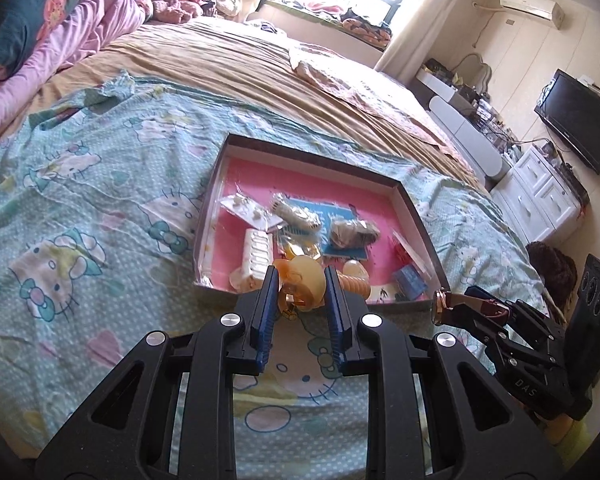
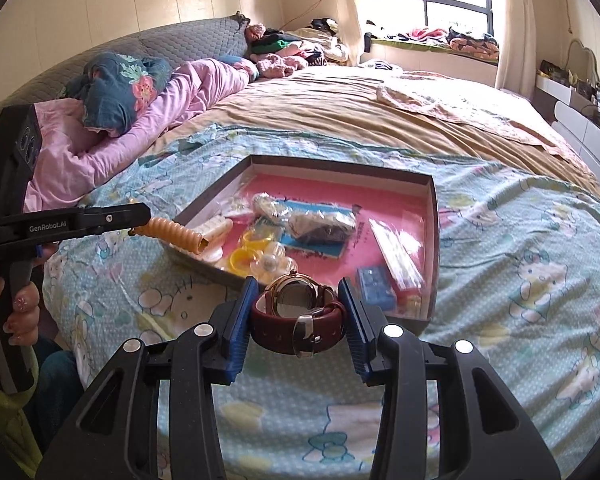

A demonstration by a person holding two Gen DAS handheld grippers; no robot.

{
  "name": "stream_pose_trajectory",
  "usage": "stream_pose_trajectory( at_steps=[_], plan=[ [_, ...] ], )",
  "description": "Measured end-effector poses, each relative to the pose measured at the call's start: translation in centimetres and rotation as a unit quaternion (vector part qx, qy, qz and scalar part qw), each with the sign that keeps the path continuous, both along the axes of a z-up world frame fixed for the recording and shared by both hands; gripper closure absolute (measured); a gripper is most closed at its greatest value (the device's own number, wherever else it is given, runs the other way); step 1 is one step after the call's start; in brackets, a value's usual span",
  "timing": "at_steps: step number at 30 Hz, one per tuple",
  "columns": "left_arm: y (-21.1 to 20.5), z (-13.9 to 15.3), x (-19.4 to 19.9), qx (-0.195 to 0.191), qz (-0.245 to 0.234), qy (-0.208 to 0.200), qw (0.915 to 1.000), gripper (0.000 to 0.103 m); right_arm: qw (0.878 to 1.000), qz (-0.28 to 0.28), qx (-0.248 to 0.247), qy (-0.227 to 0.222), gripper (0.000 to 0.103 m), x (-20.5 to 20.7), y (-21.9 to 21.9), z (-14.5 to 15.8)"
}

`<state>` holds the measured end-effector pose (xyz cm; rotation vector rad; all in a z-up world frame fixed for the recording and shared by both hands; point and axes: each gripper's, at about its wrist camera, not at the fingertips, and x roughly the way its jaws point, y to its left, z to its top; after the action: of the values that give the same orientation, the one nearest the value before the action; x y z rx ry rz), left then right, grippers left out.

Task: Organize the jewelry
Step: 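Carry the hair tie and the watch over the tray and lower them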

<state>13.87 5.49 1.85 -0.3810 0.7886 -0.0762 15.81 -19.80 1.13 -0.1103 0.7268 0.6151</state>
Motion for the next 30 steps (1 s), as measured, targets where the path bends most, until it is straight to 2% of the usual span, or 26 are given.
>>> stream_pose_trajectory(
  at_steps=[13,30],
  plan=[
    [0.2,-0.1,3.0,0.017,0.003,0.001,0.9998,0.088,1.0,-0.023,0.001,-0.002,0.063,4.9,0.9,-0.5],
    [-0.9,-2.6,6.1,0.013,-0.015,0.027,0.9994,0.088,0.999,-0.044,-0.004,0.0,0.063,7.7,0.7,-1.5]
  ],
)
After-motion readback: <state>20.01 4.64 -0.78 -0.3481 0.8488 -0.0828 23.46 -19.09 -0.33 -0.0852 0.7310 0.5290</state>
